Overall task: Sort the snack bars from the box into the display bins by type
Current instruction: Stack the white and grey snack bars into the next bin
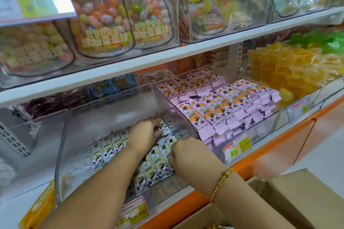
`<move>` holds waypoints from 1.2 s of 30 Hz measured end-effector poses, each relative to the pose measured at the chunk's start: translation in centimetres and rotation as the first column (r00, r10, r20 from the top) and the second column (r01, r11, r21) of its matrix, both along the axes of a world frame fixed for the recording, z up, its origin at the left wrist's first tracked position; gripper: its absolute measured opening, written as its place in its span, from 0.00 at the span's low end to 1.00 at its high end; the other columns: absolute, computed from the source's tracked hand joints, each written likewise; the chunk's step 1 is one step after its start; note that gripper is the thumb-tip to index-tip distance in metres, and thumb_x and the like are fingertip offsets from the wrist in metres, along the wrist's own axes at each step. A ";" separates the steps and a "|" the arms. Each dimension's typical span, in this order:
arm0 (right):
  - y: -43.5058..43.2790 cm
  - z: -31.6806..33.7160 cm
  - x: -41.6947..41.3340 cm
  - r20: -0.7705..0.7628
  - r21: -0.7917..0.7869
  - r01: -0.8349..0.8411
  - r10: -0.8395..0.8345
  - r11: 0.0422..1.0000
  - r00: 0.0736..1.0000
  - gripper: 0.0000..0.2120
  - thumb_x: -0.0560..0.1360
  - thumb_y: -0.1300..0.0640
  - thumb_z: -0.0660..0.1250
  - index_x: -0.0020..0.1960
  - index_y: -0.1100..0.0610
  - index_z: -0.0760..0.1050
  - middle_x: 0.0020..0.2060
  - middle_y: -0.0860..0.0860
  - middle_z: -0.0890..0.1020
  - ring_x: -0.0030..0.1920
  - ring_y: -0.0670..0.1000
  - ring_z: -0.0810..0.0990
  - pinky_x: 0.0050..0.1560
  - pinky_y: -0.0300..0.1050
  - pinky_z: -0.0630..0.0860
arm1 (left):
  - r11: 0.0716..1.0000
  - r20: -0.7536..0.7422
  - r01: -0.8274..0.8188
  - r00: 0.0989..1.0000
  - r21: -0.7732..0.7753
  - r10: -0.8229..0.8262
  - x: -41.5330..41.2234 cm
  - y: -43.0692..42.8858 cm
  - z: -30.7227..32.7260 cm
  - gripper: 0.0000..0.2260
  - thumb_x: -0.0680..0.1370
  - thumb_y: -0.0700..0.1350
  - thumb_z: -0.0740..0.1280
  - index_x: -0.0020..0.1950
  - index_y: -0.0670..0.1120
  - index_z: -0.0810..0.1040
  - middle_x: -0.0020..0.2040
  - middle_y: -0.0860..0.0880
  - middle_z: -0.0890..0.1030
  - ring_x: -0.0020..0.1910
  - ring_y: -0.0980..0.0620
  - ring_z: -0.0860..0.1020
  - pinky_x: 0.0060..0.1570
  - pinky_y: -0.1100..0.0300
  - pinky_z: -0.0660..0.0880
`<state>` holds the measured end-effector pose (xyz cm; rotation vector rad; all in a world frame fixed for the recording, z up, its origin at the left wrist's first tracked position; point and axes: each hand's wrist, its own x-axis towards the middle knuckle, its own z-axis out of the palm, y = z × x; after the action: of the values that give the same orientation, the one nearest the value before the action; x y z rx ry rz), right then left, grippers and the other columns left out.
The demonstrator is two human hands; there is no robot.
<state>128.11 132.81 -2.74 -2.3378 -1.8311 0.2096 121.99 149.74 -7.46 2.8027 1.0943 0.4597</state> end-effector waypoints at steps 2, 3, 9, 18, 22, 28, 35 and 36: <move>0.0 0.1 0.0 0.004 -0.013 -0.006 0.006 1.000 1.000 0.10 0.80 0.60 0.58 0.56 0.63 0.74 0.53 0.60 0.79 0.47 0.57 0.75 0.39 0.42 0.65 | 0.999 -0.006 -0.044 0.999 -0.011 0.043 0.2 -0.3 0.2 0.10 0.76 0.53 0.67 0.49 0.48 0.82 0.45 0.48 0.84 0.42 0.49 0.80 0.38 0.60 0.72; 0.0 0.1 0.0 0.007 -0.015 -0.007 0.007 1.000 1.000 0.09 0.80 0.60 0.58 0.56 0.63 0.74 0.53 0.60 0.79 0.48 0.57 0.75 0.37 0.42 0.65 | 0.997 0.004 -0.077 0.997 -0.018 0.077 0.4 -0.4 0.2 0.10 0.76 0.53 0.68 0.46 0.48 0.82 0.42 0.48 0.84 0.41 0.49 0.80 0.37 0.59 0.73; 0.1 -0.1 0.0 -0.004 -0.014 0.009 -0.009 1.000 1.000 0.12 0.79 0.61 0.58 0.38 0.61 0.68 0.35 0.56 0.72 0.44 0.59 0.73 0.32 0.41 0.63 | 0.980 0.117 -0.196 0.974 -0.010 0.196 1.1 -0.2 -0.2 0.11 0.74 0.53 0.71 0.49 0.48 0.75 0.46 0.50 0.79 0.46 0.46 0.78 0.41 0.56 0.75; -0.4 0.6 -0.3 -0.043 -0.007 -0.007 0.007 1.000 0.999 0.12 0.81 0.56 0.57 0.50 0.63 0.76 0.46 0.59 0.79 0.51 0.58 0.77 0.44 0.45 0.69 | 0.968 -0.108 -0.092 0.992 -0.234 0.068 -0.7 -2.2 2.9 0.06 0.77 0.45 0.67 0.47 0.44 0.81 0.47 0.46 0.83 0.44 0.48 0.79 0.42 0.60 0.72; -0.4 0.8 -0.4 -0.083 -0.040 0.029 -0.033 0.999 0.996 0.12 0.80 0.57 0.59 0.47 0.64 0.77 0.43 0.59 0.79 0.46 0.57 0.78 0.48 0.46 0.76 | 0.979 -0.037 -0.134 0.991 -0.155 0.130 -5.9 -5.4 6.4 0.11 0.79 0.45 0.63 0.40 0.43 0.79 0.38 0.47 0.82 0.33 0.52 0.75 0.30 0.61 0.66; 1.5 2.1 -4.4 -0.303 -0.073 0.005 -0.027 0.997 0.953 0.14 0.75 0.54 0.66 0.36 0.63 0.74 0.34 0.59 0.79 0.35 0.56 0.78 0.37 0.44 0.78 | 0.960 0.195 -0.278 0.941 -0.019 0.276 -16.4 -9.9 8.7 0.10 0.78 0.46 0.64 0.58 0.47 0.79 0.59 0.46 0.79 0.56 0.46 0.77 0.55 0.54 0.74; 5.5 2.2 -10.1 -0.298 -0.360 -0.085 -0.029 0.929 0.954 0.25 0.76 0.40 0.64 0.31 0.57 0.66 0.28 0.52 0.70 0.28 0.48 0.68 0.31 0.41 0.68 | 0.876 0.374 -0.249 0.831 -0.414 0.412 -21.1 -12.6 5.2 0.21 0.77 0.49 0.68 0.69 0.46 0.73 0.64 0.47 0.78 0.56 0.54 0.78 0.54 0.60 0.73; 6.1 1.9 -10.2 -0.333 -0.360 -0.065 -0.063 0.931 0.941 0.23 0.76 0.42 0.64 0.32 0.57 0.66 0.28 0.52 0.70 0.28 0.48 0.68 0.30 0.40 0.67 | 0.868 0.425 -0.212 0.804 -0.449 0.416 -21.2 -12.6 4.9 0.20 0.76 0.47 0.68 0.68 0.45 0.74 0.64 0.48 0.77 0.55 0.57 0.77 0.54 0.62 0.71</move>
<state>117.90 138.92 -0.79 -2.3294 -1.7355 0.9714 100.78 137.13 -2.54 1.9854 1.3461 0.8572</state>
